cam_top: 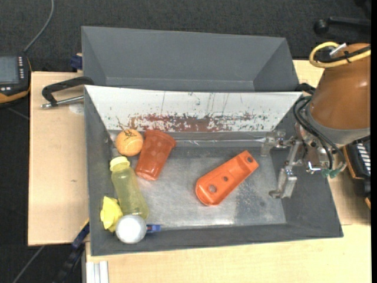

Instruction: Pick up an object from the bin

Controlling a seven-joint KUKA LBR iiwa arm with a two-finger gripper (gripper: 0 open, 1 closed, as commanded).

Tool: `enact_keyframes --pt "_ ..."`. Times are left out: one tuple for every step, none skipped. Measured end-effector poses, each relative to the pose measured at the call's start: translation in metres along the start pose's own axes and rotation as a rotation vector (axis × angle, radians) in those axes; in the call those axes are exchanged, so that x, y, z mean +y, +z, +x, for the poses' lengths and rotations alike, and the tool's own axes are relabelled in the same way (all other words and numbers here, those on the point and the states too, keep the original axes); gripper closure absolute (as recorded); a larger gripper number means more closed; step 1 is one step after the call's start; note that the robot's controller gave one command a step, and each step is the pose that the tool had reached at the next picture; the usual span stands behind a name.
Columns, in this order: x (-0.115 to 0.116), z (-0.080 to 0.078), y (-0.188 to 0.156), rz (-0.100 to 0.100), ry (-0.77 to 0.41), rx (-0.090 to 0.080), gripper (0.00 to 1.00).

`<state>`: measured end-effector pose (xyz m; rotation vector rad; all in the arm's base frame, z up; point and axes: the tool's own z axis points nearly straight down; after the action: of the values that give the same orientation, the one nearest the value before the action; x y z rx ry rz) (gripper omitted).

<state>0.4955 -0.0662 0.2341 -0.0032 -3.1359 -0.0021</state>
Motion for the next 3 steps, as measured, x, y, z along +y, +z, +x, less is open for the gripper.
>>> enact_keyframes --pt "0.0003 -0.0016 -0.0040 0.001 -0.002 -0.009 0.00" --pt "0.0027 -0.0035 0.0007 0.003 0.010 -0.015 0.00" --pt "-0.0046 -0.0106 -0.0016 -0.002 0.013 0.001 0.00"
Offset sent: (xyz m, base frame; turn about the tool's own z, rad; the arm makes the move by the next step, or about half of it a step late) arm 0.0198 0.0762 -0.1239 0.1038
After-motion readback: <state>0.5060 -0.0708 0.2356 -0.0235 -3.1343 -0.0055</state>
